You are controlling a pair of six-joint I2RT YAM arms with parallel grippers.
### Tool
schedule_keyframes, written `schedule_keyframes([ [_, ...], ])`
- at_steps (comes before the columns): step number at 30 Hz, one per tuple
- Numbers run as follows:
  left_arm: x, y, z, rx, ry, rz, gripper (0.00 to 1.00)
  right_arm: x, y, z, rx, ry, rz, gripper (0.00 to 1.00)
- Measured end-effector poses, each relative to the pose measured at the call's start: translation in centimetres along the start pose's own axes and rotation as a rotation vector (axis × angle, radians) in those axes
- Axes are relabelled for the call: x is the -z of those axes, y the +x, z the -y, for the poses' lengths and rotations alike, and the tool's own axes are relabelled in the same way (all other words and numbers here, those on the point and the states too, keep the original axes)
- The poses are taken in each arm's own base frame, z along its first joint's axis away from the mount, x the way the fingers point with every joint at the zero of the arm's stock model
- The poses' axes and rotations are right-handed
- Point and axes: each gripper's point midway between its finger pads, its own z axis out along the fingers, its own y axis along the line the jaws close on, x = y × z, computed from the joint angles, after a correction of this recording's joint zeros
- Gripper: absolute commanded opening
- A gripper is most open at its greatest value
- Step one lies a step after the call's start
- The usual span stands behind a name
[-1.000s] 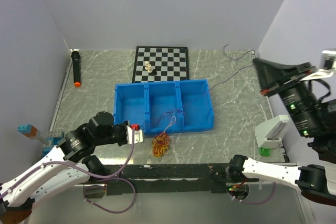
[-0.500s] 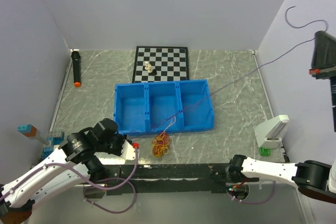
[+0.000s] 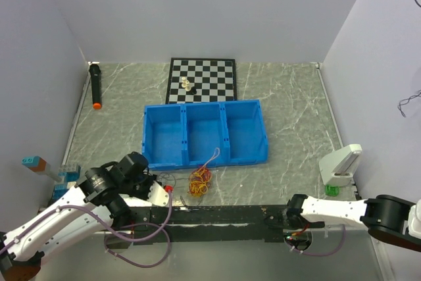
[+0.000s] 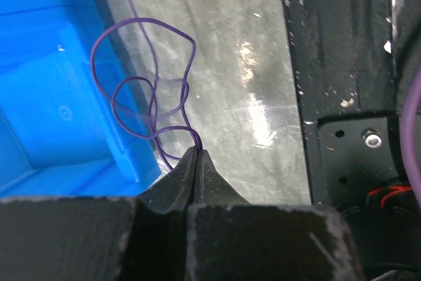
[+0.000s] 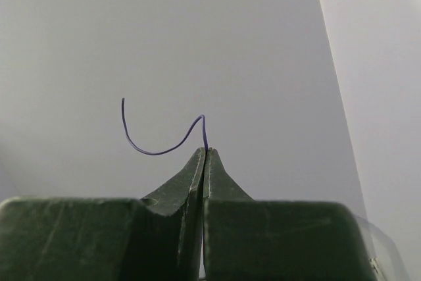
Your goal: Untangle the cables
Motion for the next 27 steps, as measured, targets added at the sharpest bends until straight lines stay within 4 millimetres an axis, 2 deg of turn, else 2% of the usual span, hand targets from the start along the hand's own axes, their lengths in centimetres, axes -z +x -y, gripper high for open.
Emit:
schedule_keyframes([
  [2,0.2,-0.4,-0.5,0.012,-0.019,0.010,0.01,-0.1,0.5,-0.4,0.006,-0.004,-0.006,0.00],
  [5,1.8,-2.4,-2.8,0.038,-0.094,0.064,0.01,-0.1,2.2,-1.3,0.029,-0.018,-0.031,0.00],
  [8,5.4,-6.4,-6.9,0.050,-0.221,0.177,0.01,-0.2,5.3,-3.2,0.076,-0.048,-0.083,0.00],
  [10,8.7,-9.4,-9.5,0.052,-0.305,0.269,0.01,-0.2,7.1,-4.4,0.100,-0.068,-0.113,0.00],
  [13,12.8,-12.9,-12.2,0.049,-0.397,0.381,0.01,-0.3,9.7,-6.0,0.134,-0.094,-0.157,0.00],
  [16,15.7,-15.2,-13.7,0.048,-0.456,0.467,0.01,-0.4,11.7,-7.3,0.154,-0.109,-0.189,0.00],
  [22,19.3,-17.9,-15.2,0.049,-0.505,0.561,0.01,-0.7,15.2,-9.7,0.192,-0.135,-0.240,0.00],
  [24,21.1,-19.1,-15.9,0.037,-0.529,0.599,0.01,-0.9,16.8,-10.4,0.210,-0.142,-0.259,0.00],
  [27,24.0,-20.7,-16.9,0.016,-0.583,0.661,0.01,-1.3,18.3,-10.3,0.226,-0.125,-0.277,0.00],
])
